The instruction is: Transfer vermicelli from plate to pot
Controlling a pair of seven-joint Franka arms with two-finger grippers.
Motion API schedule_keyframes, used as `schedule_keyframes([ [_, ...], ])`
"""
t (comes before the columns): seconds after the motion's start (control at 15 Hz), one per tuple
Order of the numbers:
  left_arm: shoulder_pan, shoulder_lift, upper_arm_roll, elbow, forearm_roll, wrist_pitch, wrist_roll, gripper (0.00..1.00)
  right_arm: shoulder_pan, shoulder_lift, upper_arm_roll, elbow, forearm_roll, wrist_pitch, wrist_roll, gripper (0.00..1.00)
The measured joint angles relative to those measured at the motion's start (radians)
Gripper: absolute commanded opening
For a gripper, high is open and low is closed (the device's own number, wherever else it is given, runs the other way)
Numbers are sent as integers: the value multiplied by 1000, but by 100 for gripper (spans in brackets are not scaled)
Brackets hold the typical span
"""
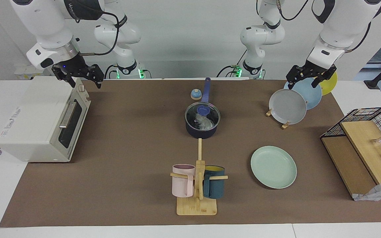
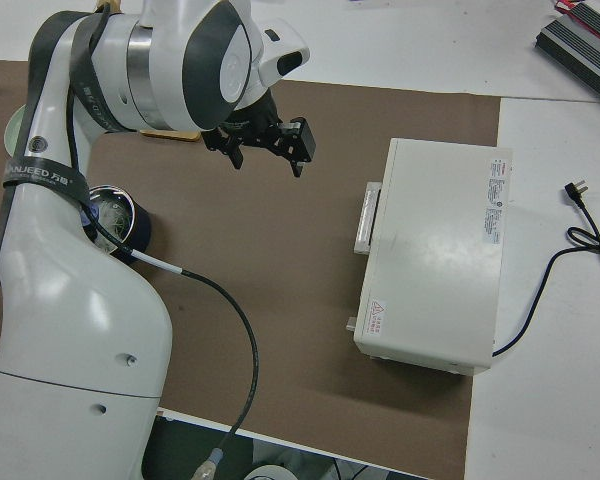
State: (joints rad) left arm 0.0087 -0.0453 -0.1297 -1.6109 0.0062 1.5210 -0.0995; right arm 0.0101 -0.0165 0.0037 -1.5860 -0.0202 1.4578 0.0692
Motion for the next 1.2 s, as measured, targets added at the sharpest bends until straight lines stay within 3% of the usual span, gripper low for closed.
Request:
schedule_keyframes([
  [1.2,0,0,0,0,0,0,0,100,-13,-2,5,0,1,2,-46,100],
])
